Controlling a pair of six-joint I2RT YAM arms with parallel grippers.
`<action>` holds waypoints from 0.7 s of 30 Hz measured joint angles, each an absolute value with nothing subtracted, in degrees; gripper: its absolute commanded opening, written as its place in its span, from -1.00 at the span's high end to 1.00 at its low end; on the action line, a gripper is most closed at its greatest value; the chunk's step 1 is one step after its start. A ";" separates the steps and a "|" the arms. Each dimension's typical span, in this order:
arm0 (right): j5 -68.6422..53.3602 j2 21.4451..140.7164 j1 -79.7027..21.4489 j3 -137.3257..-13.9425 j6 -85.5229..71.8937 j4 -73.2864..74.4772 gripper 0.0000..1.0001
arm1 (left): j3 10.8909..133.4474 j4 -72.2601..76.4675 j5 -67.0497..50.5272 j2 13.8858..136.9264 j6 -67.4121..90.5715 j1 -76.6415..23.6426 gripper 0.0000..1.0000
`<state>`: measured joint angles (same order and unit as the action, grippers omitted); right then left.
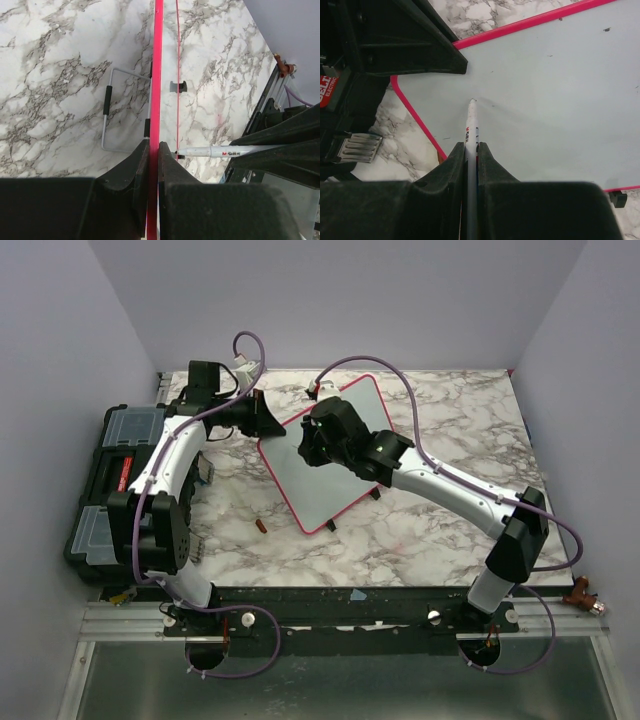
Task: Write a sentence on the whiteboard
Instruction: Move the whiteboard to the center of the board.
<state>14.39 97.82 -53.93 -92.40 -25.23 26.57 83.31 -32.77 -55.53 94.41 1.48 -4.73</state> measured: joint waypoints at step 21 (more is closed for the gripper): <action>11.29 96.79 -55.18 -92.07 -25.41 24.91 0.99 | 79.18 -31.42 -54.00 90.61 1.72 -4.14 1.00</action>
<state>11.29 96.79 -55.18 -92.07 -25.41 24.91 79.18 -31.42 -54.00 90.61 1.72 -4.14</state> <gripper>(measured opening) 0.134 0.100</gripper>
